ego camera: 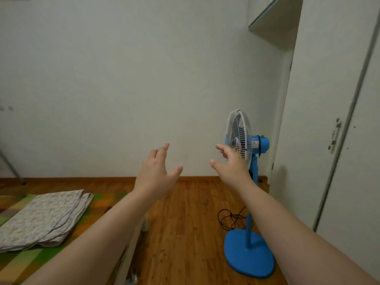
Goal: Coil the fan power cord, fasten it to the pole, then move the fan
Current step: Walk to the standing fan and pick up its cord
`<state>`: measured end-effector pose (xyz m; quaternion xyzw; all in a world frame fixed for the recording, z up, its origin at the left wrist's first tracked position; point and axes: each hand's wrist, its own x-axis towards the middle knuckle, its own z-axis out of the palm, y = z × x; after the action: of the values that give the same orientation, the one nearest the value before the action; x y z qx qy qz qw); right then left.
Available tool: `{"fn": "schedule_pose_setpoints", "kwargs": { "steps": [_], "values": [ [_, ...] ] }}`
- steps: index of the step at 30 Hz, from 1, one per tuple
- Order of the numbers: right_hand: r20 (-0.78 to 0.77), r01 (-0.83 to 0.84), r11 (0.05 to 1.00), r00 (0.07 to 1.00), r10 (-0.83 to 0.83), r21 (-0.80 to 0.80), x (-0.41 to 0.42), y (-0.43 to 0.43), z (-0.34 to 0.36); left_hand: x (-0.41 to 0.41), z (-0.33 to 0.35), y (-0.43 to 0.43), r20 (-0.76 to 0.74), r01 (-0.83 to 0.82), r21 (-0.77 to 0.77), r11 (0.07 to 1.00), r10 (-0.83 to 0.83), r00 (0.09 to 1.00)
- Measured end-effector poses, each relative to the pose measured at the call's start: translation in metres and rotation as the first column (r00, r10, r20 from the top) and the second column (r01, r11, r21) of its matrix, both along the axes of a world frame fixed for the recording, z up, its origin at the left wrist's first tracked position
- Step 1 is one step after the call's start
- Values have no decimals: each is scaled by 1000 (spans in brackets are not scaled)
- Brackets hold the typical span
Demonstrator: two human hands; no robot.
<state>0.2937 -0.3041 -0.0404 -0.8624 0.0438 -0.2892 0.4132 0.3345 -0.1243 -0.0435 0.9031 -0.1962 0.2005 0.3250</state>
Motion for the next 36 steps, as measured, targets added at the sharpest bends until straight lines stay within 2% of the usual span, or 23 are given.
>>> {"fn": "schedule_pose_setpoints", "kwargs": {
  "steps": [8,19,28,36],
  "values": [
    [16,56,998,998,-56,-13,124,-4,-6,126,-3,-12,47,72,20,997,-73,996],
    [-19,148,988,989,-147,52,292,-12,-13,310,-2,-20,-3,137,58,989,-137,991],
    [-37,203,975,979,-200,87,417,-70,-30,440,-26,-81,-33,160,42,986,-158,987],
    [-37,172,973,985,-168,152,548,-127,-28,567,-18,-142,-24,135,30,990,-135,991]
  ]
}}
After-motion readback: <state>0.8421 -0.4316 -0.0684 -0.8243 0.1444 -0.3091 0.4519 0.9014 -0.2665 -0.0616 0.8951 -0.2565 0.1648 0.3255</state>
